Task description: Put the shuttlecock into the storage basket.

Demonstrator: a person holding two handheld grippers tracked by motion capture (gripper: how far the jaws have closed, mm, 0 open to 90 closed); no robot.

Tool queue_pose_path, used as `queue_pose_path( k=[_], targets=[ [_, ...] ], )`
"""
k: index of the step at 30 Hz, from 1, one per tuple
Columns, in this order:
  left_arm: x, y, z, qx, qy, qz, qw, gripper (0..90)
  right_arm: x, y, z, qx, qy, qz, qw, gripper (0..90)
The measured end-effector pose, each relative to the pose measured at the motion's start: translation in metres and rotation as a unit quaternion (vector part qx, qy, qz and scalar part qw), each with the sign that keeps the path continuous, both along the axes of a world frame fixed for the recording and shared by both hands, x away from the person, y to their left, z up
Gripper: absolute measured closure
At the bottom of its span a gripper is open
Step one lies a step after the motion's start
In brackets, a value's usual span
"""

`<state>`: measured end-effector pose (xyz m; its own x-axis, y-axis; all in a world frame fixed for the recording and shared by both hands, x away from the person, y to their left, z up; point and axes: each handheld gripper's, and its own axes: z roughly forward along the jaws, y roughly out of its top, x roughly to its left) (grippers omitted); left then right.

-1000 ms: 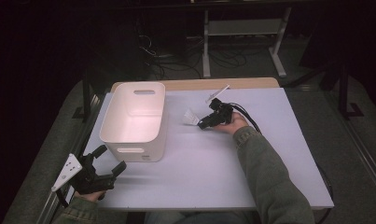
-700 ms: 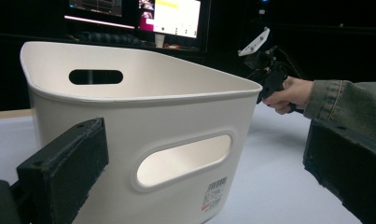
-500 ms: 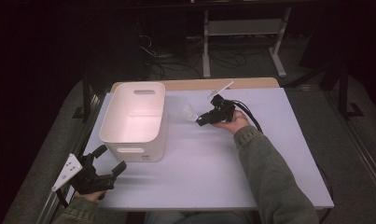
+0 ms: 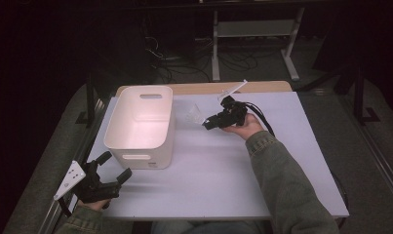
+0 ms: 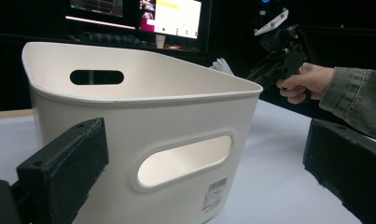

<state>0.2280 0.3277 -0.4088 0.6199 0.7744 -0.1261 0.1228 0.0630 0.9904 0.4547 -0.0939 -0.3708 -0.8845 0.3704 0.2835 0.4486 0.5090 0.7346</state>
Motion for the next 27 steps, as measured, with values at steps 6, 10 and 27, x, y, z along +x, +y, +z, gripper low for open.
queue_pose_path(
  k=[6, 10, 27],
  targets=[
    [0.0, 0.0, 0.0, -0.001, 0.001, 0.0, 1.0, 0.0, -0.002, -0.001, 0.006, -0.003, -0.016, -0.001, 0.9999, 64.3],
    [0.0, -0.001, 0.0, -0.003, 0.002, 0.0, 1.0, 0.0, -0.005, 0.0, 0.01, 0.009, -0.008, -0.001, 0.9999, 64.3],
    [0.0, 0.0, 0.0, 0.001, 0.0, -0.001, 1.0, 0.0, -0.017, 0.009, 0.035, 0.012, -0.025, 0.009, 0.9996, 64.2]
  ],
)
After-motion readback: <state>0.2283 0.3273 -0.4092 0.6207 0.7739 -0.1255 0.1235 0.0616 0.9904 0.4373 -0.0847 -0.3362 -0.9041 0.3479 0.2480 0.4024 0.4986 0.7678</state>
